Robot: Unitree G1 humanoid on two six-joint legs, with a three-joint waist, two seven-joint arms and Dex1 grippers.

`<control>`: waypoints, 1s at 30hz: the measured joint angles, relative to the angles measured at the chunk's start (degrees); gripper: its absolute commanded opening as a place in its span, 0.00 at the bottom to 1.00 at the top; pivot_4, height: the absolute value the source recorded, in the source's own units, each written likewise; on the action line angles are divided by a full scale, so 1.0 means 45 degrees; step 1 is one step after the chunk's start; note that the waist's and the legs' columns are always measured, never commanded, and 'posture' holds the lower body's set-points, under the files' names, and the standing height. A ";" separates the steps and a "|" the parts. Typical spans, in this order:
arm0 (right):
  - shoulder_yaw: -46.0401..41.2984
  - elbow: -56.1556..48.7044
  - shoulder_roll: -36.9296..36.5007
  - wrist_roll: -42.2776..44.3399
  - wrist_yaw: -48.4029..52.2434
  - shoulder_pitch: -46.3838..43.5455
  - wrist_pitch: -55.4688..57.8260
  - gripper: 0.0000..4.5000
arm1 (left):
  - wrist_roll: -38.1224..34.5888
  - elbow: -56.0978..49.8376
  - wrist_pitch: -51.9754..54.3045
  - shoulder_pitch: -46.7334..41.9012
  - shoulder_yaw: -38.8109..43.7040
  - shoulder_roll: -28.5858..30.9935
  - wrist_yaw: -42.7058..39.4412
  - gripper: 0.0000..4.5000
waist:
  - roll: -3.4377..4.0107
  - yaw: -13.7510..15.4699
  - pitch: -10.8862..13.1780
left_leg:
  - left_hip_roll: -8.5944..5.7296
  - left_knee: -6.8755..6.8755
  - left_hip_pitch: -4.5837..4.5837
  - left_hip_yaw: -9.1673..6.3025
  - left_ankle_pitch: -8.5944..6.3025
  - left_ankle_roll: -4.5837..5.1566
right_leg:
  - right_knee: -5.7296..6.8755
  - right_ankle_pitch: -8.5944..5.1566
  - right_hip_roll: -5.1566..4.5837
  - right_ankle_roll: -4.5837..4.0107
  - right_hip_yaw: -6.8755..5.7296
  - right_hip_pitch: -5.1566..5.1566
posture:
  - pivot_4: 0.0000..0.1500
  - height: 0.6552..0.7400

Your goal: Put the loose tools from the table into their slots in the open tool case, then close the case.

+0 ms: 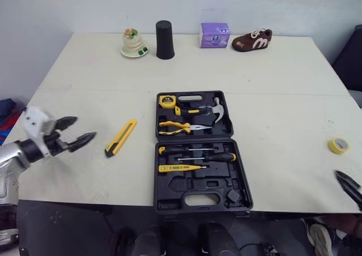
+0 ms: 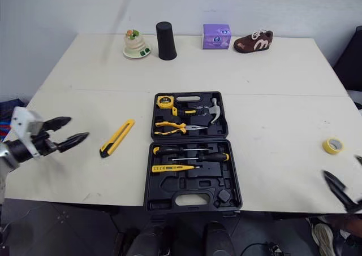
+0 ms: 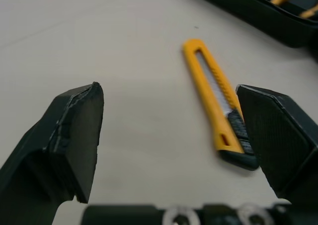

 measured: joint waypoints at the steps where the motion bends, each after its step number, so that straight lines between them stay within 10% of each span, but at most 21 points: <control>1: 0.0144 -0.0540 -0.0043 0.0129 0.0111 -0.0033 0.0213 1.00 | -0.0047 -0.0403 0.0532 -0.0012 -0.0193 0.0029 -0.0019 0.99 | 0.0000 0.0020 0.0000 | 0.0000 -0.0004 -0.0002 -0.0002 -0.0001 -0.0001 | -0.0005 0.0000 0.0001 0.0000 -0.0003 -0.0001 | 1.00 0.93; 12: 0.2190 -0.3974 -0.0059 0.1043 0.1136 -0.1010 0.1841 1.00 | -0.0174 -0.3502 0.6596 -0.1701 -0.2327 -0.0061 0.2561 0.99 | -0.0016 0.0293 0.0005 | -0.0010 0.0035 -0.0023 -0.0027 -0.0011 0.0027 | -0.0018 0.0001 -0.0001 0.0002 -0.0020 0.0016 | 1.00 0.93; 28: 0.3154 -0.4226 0.0105 0.0928 0.1278 -0.1832 0.2447 1.00 | 0.2014 -0.2811 0.7246 -0.2988 -0.4772 -0.1665 0.4735 0.99 | -0.0044 0.0351 0.0005 | -0.0009 0.0057 -0.0013 -0.0025 -0.0004 0.0031 | -0.0014 0.0003 0.0012 0.0005 -0.0020 0.0032 | 1.00 0.93; 30: 0.3154 -0.4286 0.0158 0.0874 0.1246 -0.1709 0.2448 1.00 | 0.2052 -0.2666 0.7015 -0.2970 -0.4761 -0.1760 0.4654 0.87 | -0.0041 0.0353 0.0001 | -0.0009 0.0055 -0.0008 -0.0025 -0.0001 0.0026 | -0.0010 0.0003 0.0012 0.0005 -0.0020 0.0033 | 1.00 0.93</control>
